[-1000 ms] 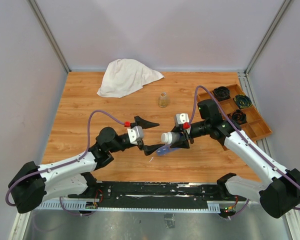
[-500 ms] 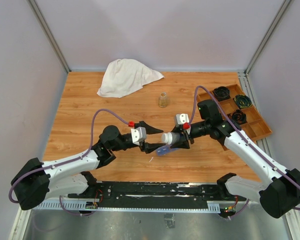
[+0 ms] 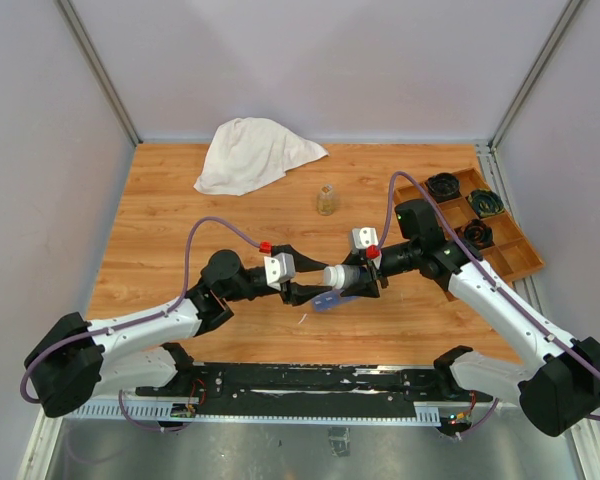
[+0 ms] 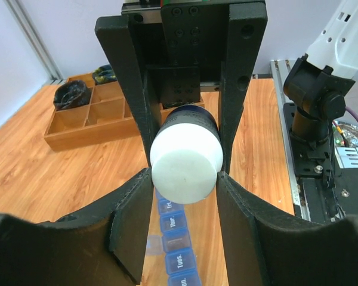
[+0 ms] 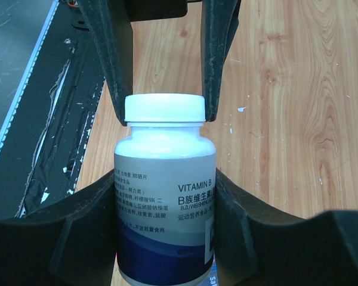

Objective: Sort the pills into containers

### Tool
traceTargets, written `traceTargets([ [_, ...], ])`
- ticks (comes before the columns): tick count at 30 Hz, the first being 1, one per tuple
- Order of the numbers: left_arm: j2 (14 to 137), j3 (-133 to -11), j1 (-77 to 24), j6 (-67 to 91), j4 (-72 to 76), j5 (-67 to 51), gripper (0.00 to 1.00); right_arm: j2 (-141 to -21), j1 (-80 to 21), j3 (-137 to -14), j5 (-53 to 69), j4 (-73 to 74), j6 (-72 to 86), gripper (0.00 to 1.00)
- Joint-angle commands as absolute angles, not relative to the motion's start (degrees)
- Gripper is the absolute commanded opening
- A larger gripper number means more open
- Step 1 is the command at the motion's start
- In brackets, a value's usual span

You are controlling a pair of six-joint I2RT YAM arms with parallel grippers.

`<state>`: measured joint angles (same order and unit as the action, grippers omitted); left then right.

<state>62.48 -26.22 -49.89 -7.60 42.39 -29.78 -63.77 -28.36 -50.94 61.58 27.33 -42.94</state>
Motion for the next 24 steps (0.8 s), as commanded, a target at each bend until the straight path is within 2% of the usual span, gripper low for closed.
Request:
traceTargets([
  [1,62.87,-28.21,-49.57,-6.87,45.10,-30.87,0.53,-63.56,-27.50,-51.95,63.29,27.77,-43.62,0.00],
  [10,63.25,-28.61,-49.56,-6.09,45.27,-30.53,0.51,-63.59,-27.47,-51.96,63.20,27.77,-43.60,0.01],
  [17,63.71,-28.83,-49.57,-0.60,45.13,-29.79,0.18,-63.56,-27.50,-51.99,62.95,27.77,-43.63,0.01],
  [24,64.90,-27.79,-50.10,22.52,46.75,-23.61,0.01,-64.15,-27.42,-52.45,60.92,27.67,-42.88,0.01],
])
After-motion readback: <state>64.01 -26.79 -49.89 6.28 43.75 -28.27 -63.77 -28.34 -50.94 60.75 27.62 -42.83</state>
